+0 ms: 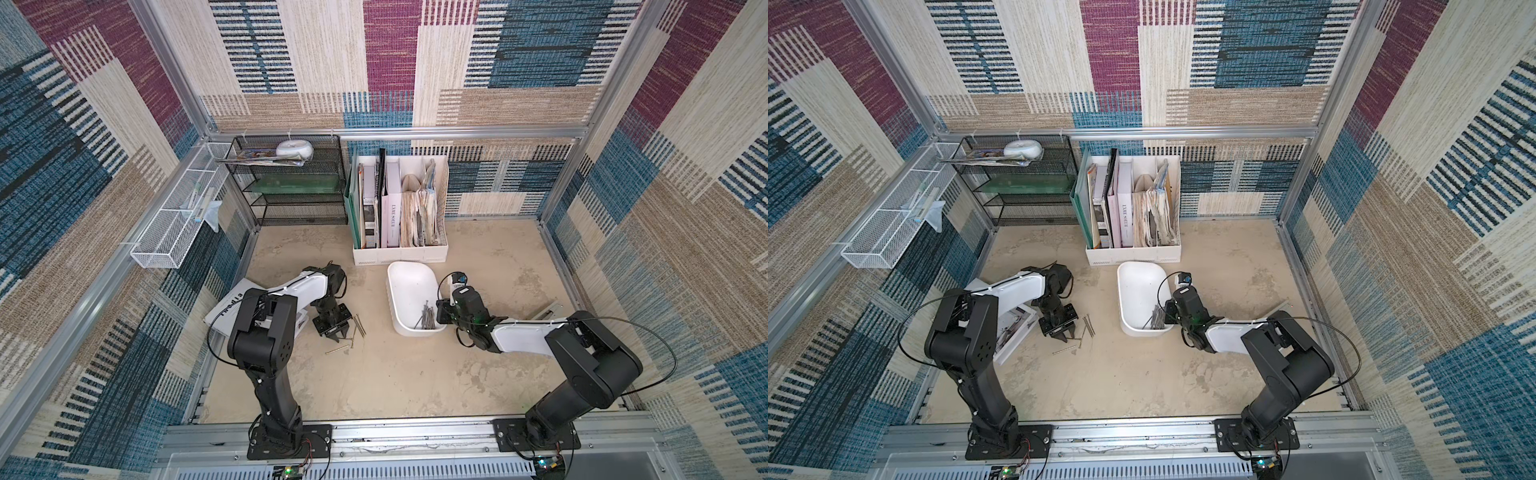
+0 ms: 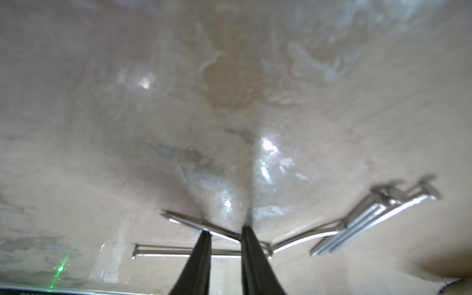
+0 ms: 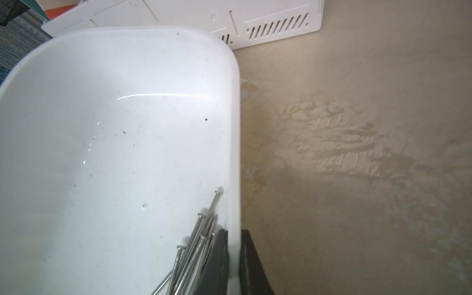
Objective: Put the nails on the desktop into the storage box
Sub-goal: Pick up the nail from the center of the board, then place the nail in the storage box.
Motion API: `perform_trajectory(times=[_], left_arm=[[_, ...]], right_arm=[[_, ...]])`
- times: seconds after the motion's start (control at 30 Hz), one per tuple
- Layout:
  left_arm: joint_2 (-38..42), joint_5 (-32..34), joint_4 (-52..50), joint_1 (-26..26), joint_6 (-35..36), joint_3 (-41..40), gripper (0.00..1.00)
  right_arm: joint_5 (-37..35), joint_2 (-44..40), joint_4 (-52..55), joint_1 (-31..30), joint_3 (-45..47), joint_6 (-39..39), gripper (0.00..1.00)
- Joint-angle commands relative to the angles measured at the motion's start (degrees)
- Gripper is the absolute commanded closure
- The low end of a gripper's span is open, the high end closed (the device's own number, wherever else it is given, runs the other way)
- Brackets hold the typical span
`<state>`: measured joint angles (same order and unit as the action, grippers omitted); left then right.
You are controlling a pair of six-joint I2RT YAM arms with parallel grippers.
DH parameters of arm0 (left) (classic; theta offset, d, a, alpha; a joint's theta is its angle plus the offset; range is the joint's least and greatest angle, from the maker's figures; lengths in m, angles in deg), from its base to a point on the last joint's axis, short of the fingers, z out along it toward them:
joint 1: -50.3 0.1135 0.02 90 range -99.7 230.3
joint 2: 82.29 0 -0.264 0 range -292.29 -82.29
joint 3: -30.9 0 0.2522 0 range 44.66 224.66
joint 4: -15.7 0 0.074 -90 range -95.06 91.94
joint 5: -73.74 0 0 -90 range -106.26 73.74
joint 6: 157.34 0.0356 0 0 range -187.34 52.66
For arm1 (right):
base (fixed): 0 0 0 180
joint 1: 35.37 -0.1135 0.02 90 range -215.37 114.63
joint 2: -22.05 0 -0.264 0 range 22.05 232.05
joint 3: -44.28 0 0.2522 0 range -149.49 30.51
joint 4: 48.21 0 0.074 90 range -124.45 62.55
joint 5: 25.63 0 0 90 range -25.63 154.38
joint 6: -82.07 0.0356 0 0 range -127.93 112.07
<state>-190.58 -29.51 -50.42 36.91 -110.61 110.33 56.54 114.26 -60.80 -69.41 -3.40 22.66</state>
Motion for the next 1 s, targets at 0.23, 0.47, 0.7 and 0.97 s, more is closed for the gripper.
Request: perform_trajectory(times=[0.23, 0.47, 0.7, 0.97], left_arm=[[-3.1, 3.21, 11.59, -0.41, 4.91, -1.58, 1.0], [3.75, 1.1, 10.04, -1.06, 9.09, 0.25, 1.0], [12.25, -0.9, 0.06, -3.34, 14.88, 7.33, 1.0], [13.7, -3.47, -11.31, -14.38, 18.52, 25.34, 1.0]], right_arm=[[1.0, -0.36, 6.96, -0.13, -0.5, -1.06, 1.0], [0.9, -0.8, 7.6, -0.13, -0.63, -0.9, 1.0], [1.01, -0.7, 7.83, -0.06, -0.76, -0.45, 1.0], [0.23, -1.07, 8.64, -0.11, -0.88, -0.53, 1.0]])
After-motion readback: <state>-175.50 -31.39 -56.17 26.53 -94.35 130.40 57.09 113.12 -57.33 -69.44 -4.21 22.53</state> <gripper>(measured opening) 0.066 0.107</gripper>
